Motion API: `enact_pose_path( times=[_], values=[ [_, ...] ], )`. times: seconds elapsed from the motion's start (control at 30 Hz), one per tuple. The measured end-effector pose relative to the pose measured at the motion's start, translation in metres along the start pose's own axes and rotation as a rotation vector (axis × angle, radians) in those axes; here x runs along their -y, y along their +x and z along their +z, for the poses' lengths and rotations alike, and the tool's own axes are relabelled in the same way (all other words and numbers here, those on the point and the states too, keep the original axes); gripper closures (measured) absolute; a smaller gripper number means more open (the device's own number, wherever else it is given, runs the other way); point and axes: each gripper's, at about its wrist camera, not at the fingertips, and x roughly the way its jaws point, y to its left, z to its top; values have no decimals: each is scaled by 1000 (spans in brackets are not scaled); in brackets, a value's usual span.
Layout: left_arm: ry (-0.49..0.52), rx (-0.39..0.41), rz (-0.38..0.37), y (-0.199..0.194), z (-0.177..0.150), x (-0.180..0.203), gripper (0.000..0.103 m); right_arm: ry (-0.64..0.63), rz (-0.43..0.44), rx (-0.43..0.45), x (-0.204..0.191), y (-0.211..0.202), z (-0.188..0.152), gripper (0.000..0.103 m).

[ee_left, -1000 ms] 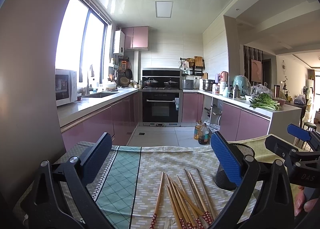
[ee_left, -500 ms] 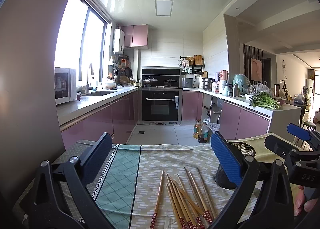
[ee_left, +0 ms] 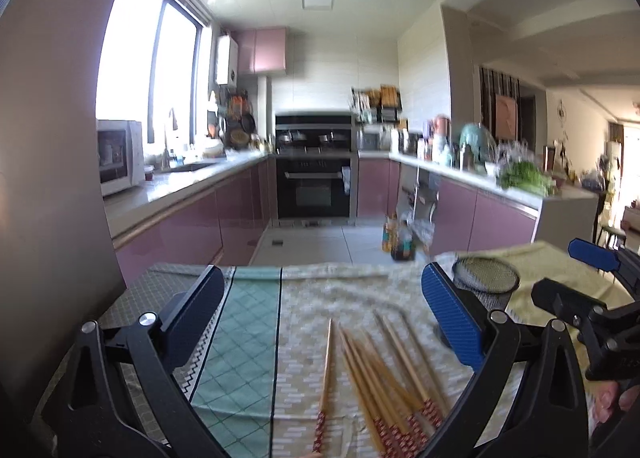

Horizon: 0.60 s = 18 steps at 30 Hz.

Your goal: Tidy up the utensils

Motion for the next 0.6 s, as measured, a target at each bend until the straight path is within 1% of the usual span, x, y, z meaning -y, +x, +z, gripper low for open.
enact_pose_path(
  times=[0.07, 0.1, 0.17, 0.2, 0.27, 0.3, 0.33, 0.37, 0.4, 0.43, 0.47, 0.5, 0.53, 0.57, 0.6],
  values=[
    [11, -75, -13, 15, -5, -7, 6, -24, 44, -84, -6, 15, -7, 7],
    [18, -117, -7, 24, -9, -10, 6, -34, 67, -133, -10, 24, -11, 9],
    [37, -199, -19, 41, -17, -16, 6, -44, 99, -217, -17, 41, -20, 18],
    [44, -244, -14, 50, -22, -18, 6, -38, 112, -263, -18, 51, -25, 21],
    [48, -313, -39, 65, -32, -23, 7, -15, 135, -328, -19, 67, -33, 33],
    [53, -349, -48, 73, -37, -25, 13, 6, 143, -361, -17, 75, -36, 36],
    [60, -376, -51, 79, -43, -25, 20, 27, 148, -391, -14, 84, -39, 41],
    [68, -403, -61, 85, -48, -24, 22, 44, 152, -414, -12, 91, -41, 47],
    [75, -419, -72, 92, -52, -23, 26, 70, 150, -444, -8, 99, -43, 51],
    [84, -438, -86, 97, -57, -22, 28, 95, 150, -474, -3, 108, -45, 58],
    [92, -459, -98, 103, -61, -19, 29, 111, 153, -489, -2, 113, -48, 61],
    [97, -482, -110, 109, -66, -18, 33, 126, 149, -504, -1, 119, -50, 62],
    [100, -502, -124, 116, -70, -16, 39, 131, 145, -519, -1, 124, -52, 65],
    [104, -521, -132, 120, -72, -12, 43, 133, 145, -530, 0, 127, -52, 69],
    [108, -542, -140, 125, -76, -10, 49, 136, 144, -540, 0, 130, -52, 70]
  ],
)
